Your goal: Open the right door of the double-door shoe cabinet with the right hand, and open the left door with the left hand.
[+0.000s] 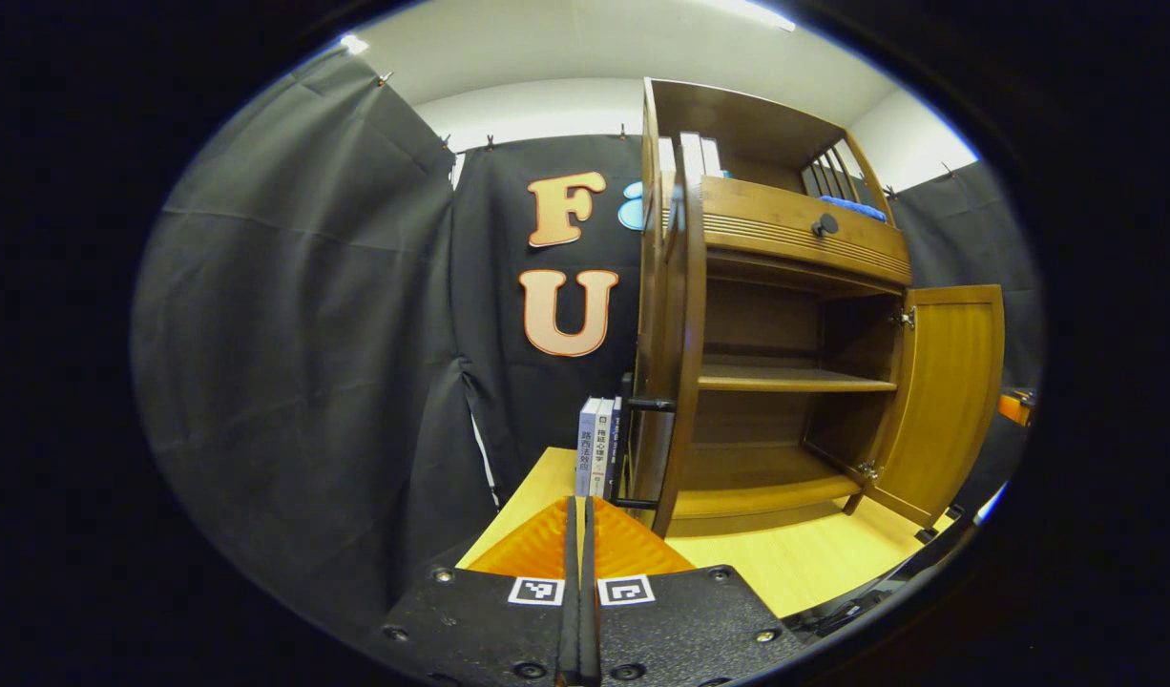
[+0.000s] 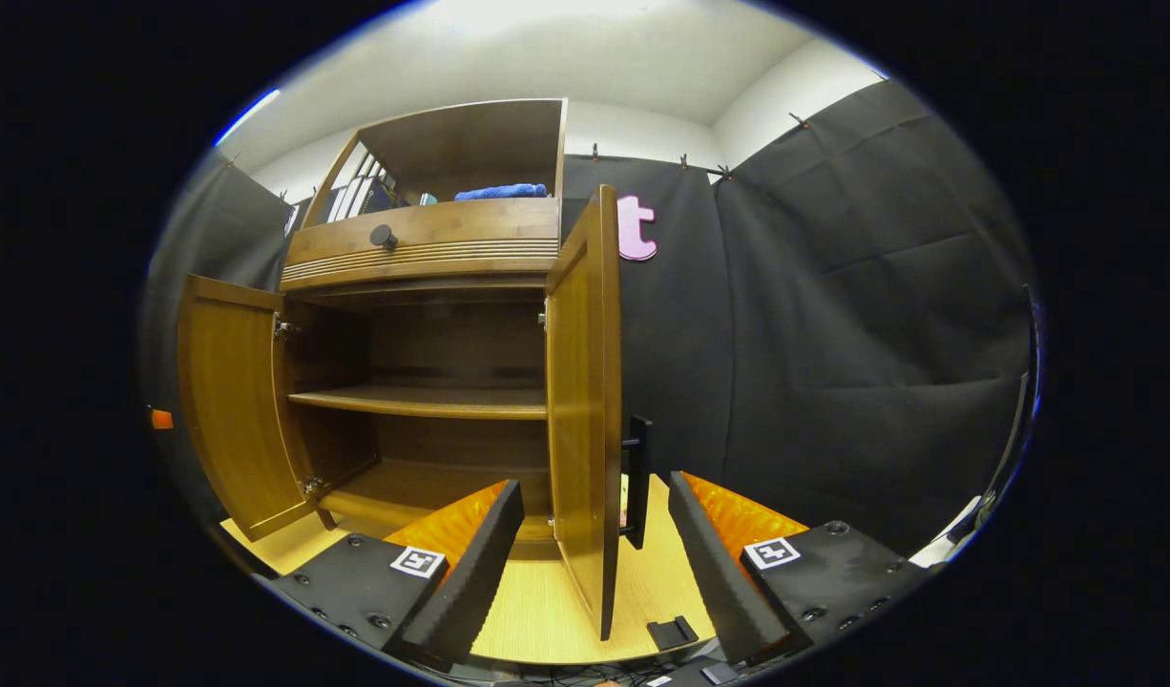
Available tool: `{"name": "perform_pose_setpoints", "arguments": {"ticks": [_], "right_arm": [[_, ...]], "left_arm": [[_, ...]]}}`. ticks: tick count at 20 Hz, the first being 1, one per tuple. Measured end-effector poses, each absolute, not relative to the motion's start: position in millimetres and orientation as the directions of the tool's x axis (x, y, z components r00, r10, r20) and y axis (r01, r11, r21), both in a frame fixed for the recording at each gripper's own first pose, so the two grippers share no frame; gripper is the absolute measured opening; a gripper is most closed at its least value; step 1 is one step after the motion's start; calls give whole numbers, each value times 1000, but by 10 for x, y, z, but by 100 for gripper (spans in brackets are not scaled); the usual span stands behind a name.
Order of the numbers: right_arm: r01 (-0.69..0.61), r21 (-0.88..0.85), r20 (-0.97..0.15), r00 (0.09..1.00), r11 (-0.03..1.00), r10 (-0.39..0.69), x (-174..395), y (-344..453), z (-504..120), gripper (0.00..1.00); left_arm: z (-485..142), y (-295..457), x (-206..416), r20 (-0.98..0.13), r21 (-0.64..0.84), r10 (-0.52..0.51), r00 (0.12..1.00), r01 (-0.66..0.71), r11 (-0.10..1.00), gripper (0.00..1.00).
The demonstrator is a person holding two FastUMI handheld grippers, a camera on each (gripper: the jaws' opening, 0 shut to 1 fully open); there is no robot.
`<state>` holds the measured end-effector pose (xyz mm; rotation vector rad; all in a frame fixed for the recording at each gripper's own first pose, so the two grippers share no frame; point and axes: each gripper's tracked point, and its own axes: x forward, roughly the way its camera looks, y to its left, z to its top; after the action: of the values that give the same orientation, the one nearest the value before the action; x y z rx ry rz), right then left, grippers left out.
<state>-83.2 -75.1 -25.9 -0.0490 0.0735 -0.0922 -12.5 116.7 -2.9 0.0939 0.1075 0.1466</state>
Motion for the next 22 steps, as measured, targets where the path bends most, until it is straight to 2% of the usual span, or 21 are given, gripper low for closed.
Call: {"name": "perform_pose_setpoints", "arguments": {"ticks": [3,6,8,10,12,15,16,17,18,21,22], "right_arm": [[96,-53,-70,993,994,-99,-843,-782,-231,91],[102,-32,-68,992,994,-104,-877,-825,-214,91],[113,-31,-65,991,993,-115,-876,-883,-191,98],[120,-26,-65,990,992,-122,-865,-947,-174,98],[131,-22,-63,989,991,-132,-865,-1019,-158,98],[138,-12,-68,988,990,-139,-842,-1100,-155,98],[140,-11,-71,988,990,-140,-834,-1121,-158,98],[141,-10,-72,987,990,-142,-828,-1145,-162,95],[143,-9,-74,987,990,-143,-826,-1156,-165,98],[144,-4,-77,987,990,-144,-820,-1194,-171,99],[147,-5,-76,986,989,-147,-815,-1209,-169,91]], "left_arm": [[103,1089,-149,-74,119,164,984,-154,981,1],[92,940,-238,-53,112,139,989,-132,985,7],[148,890,-229,-44,106,144,989,-139,985,5],[214,802,-220,-31,99,133,991,-129,987,7],[267,740,-207,-19,93,129,991,-126,988,18],[339,625,-166,-6,86,114,993,-113,990,29],[361,602,-158,-4,86,110,994,-109,990,41],[382,589,-138,0,87,113,994,-112,990,45],[414,595,-125,7,87,117,993,-118,989,48],[459,604,-114,23,80,135,991,-137,987,56],[489,613,-128,31,80,139,990,-141,987,58]]}}
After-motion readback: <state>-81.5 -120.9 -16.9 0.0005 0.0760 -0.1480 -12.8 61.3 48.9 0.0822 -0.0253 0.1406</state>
